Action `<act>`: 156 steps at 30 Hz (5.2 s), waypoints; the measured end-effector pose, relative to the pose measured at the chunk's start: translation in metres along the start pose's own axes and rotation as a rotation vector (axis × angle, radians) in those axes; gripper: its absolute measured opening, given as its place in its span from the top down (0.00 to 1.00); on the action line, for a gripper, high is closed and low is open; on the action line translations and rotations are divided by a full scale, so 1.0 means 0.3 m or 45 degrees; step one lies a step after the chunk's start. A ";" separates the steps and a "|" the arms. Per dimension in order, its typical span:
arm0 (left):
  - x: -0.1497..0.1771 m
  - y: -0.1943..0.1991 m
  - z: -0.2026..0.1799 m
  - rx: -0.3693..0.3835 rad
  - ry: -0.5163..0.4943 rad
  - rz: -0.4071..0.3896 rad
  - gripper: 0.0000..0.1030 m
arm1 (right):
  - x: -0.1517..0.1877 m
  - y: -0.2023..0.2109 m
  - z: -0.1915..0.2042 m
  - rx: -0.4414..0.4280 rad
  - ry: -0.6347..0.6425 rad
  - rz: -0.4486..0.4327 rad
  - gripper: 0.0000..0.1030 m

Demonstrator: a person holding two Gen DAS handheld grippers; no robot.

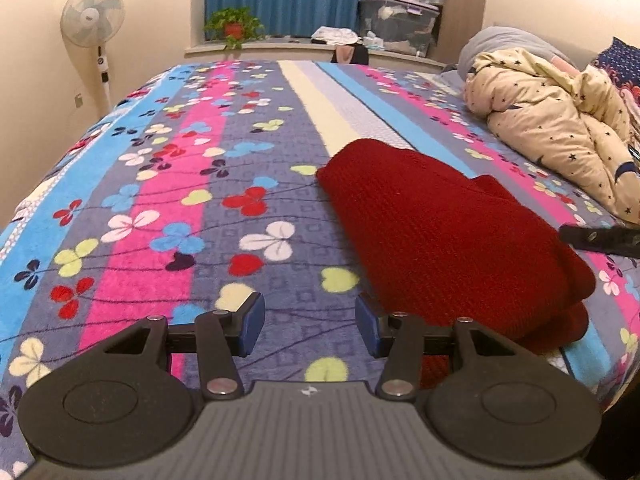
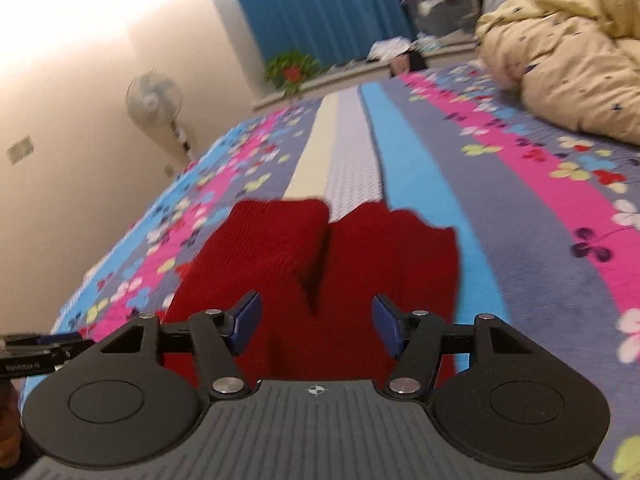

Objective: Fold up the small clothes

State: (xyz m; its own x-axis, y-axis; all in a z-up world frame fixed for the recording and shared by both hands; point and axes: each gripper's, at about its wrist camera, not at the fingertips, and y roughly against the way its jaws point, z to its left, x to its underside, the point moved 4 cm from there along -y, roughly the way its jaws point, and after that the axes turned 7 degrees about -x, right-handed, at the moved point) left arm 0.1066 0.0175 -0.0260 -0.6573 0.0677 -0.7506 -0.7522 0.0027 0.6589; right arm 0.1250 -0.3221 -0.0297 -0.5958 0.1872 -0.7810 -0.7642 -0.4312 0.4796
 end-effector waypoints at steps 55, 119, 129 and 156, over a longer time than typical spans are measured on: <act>-0.295 -0.467 -0.278 0.098 0.300 0.162 0.10 | 0.098 -0.059 -0.196 0.328 -0.221 0.314 0.08; 0.044 0.173 0.012 -0.228 0.007 0.002 0.11 | 0.101 -0.001 0.322 0.148 0.198 0.117 0.18; 0.173 0.281 -0.076 -0.175 0.136 0.040 0.11 | 0.198 0.169 0.453 0.200 0.289 -0.090 0.04; 0.175 0.205 -0.050 -0.228 0.123 0.084 0.11 | 0.224 0.092 0.458 0.200 0.288 0.005 0.04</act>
State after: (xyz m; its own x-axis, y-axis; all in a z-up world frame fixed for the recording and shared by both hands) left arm 0.0251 0.0063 -0.0256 -0.7002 -0.0340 -0.7131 -0.6981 -0.1764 0.6939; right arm 0.0299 -0.2002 -0.0142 -0.5424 -0.0235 -0.8398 -0.8013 -0.2858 0.5255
